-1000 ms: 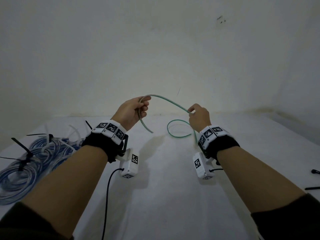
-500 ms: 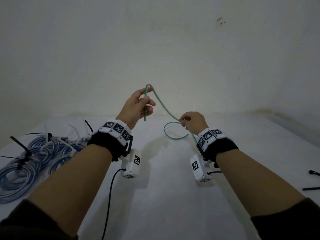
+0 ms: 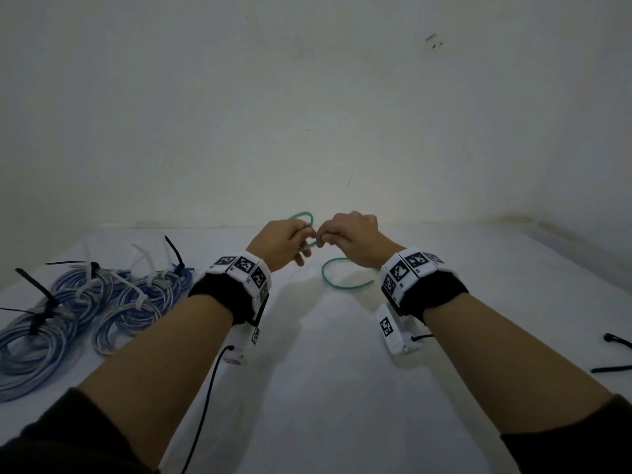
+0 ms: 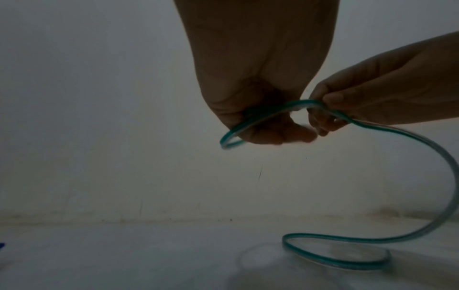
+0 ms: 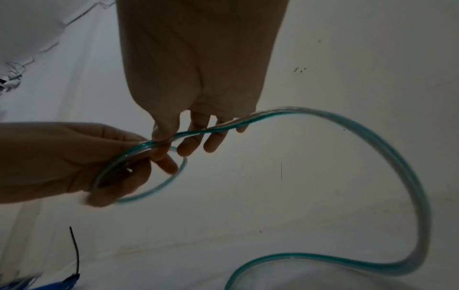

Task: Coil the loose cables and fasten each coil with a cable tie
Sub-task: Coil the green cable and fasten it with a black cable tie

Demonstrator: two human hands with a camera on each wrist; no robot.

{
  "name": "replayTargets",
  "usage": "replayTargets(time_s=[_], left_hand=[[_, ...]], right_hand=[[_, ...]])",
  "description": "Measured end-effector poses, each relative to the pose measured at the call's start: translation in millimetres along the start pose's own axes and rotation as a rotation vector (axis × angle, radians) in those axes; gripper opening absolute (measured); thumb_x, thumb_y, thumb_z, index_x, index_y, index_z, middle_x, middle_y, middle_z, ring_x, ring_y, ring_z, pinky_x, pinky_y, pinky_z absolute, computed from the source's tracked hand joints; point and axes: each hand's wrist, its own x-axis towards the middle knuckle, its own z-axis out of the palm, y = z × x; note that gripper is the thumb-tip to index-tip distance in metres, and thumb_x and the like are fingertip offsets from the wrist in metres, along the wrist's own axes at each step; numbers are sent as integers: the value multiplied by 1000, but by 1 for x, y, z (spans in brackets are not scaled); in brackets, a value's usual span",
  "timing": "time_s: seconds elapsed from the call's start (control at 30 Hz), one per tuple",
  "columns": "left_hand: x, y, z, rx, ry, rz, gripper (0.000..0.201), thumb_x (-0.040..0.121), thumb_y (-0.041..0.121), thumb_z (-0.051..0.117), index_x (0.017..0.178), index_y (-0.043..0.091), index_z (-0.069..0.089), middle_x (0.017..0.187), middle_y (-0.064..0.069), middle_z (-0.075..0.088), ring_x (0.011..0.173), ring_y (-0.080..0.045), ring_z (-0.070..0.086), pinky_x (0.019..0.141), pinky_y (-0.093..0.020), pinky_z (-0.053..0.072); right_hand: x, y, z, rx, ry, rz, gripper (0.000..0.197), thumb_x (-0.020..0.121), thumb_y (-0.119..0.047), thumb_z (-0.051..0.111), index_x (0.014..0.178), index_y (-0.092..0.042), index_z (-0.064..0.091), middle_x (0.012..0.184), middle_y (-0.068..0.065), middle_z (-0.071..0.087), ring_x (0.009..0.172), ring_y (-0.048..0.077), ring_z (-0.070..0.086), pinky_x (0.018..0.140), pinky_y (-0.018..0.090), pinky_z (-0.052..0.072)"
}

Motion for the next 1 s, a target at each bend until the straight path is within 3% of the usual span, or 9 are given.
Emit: replayTargets(time_s=[0.07,0.23,0.3,0.4,0.5,0.63,0.7,0.8,1.0], left_hand=[[-2,2,1,5,-26,-23,33,99,25,37,89,10,66,60,2,59,41,0,48,51,-17,41],[-3,13,-3,-394,-87,-181,46,101,28,31,70,10,59,43,12,38,36,-4,30,40,-17,24],[-5,18,-8,-420,-150,-209,41,100,26,34,67,10,52,47,7,32,38,-7,27,41,-18,22],[-8,20,-13,-374,-189,-213,42,99,30,39,61,12,41,50,3,30,41,-10,29,41,-16,27],[-11,20,-15,-395,-143,-213,48,97,39,40,56,16,32,47,6,26,41,-11,26,41,-16,27],[-8,20,-17,-580,-104,-278,40,97,26,31,58,17,35,45,9,24,41,-9,18,39,-18,17],[-8,20,-20,-633,-83,-280,35,94,19,30,60,16,38,47,9,25,41,-9,18,39,-17,18],[-10,21,-23,-629,-78,-252,34,99,24,34,66,17,42,51,8,30,42,-8,24,41,-16,23],[-12,24,-29,-630,-33,-218,38,99,33,38,66,17,44,48,9,31,40,-7,24,39,-15,23]], right_hand=[[2,-1,-3,-51,65,-5,26,98,-32,40,101,-31,66,102,-3,59,106,24,46,90,39,27],[5,-2,3,-12,226,-10,27,98,-31,42,100,-23,67,104,3,56,106,26,45,91,37,25],[6,-1,7,47,265,-17,24,97,-27,43,96,-17,65,96,4,58,98,26,48,91,39,27],[6,3,12,202,305,-5,14,96,-26,47,91,-15,53,72,-10,49,80,21,48,92,40,31],[7,6,16,203,327,43,25,94,-35,45,92,-11,54,64,-11,46,76,22,47,89,39,31],[4,2,19,224,298,55,34,90,-39,32,96,-14,55,79,-3,57,84,24,49,90,38,30],[2,3,21,170,268,62,26,94,-36,42,103,-15,57,96,-1,57,97,25,47,91,38,30],[1,7,21,-13,226,99,19,91,-28,56,108,-18,58,118,2,50,110,25,41,90,35,29],[6,3,19,210,174,182,16,96,-18,47,100,-3,49,98,13,55,87,31,54,76,40,44]])
